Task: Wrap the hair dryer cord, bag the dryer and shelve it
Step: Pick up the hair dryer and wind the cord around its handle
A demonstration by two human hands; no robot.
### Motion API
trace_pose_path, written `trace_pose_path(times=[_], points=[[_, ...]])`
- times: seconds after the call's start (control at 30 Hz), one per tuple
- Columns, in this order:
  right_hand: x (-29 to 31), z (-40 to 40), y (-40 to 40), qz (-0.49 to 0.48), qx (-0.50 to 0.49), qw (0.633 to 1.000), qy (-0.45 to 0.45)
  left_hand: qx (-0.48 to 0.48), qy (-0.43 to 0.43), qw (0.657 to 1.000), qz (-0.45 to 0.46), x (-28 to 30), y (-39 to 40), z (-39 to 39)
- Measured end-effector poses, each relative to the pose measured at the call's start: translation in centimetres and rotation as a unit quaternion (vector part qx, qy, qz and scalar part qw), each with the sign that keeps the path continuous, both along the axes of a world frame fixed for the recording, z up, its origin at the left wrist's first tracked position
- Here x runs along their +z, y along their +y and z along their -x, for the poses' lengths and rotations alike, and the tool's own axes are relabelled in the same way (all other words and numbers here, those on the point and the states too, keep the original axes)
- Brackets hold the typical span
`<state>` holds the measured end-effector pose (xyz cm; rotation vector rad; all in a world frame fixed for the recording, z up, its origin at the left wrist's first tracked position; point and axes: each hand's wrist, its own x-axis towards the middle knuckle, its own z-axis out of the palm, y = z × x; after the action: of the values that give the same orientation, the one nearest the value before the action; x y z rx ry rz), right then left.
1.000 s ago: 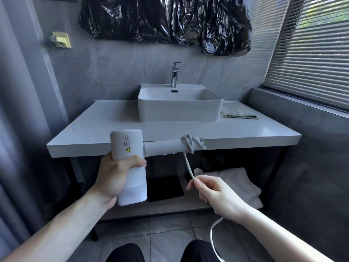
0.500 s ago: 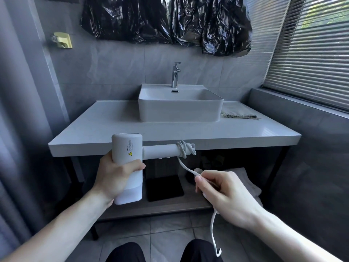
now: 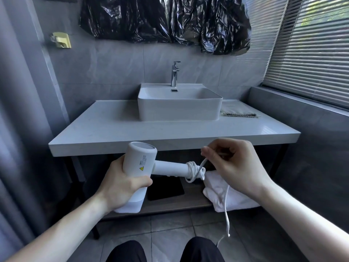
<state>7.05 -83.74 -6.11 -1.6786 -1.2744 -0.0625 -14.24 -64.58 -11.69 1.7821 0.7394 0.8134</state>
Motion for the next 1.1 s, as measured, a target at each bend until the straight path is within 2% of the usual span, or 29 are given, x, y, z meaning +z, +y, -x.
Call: trace_pose_path(times=[0.2,0.3,0.6,0.7,0.8,0.97,1.1], points=[[0.5,-2.1,1.5,-0.005,0.014,0.983,0.181,-0.031,0.008,0.999,-0.032,0.5,-0.5,0.3],[0.5,-3.1,2.2,0.003,0.030,0.971,0.239,-0.037,0.010,0.999,-0.030,0.7,-0.5,0.2],[-0.3,-4.8,3.7,0.003,0.021,0.971,0.240,-0.096,-0.020,0.995,0.023,0.9,-1.5,0.3],[-1.0,-5.1,4.1,0.015,0.004,0.964,0.266,-0.118,-0.039,0.991,0.057,1.4,-1.8,0.4],[-2.1,-5.4,4.2,0.026,0.033,0.950,0.311,-0.131,-0.046,0.988,0.071,1.8,-2.3,0.6],[-3.5,-4.7,3.9,0.070,0.096,0.922,0.369,-0.115,-0.079,0.982,0.123,1.3,-2.6,0.9],[-6.2,-4.5,3.7,0.102,0.082,0.934,0.332,-0.080,-0.097,0.978,0.164,1.0,-2.2,0.6]])
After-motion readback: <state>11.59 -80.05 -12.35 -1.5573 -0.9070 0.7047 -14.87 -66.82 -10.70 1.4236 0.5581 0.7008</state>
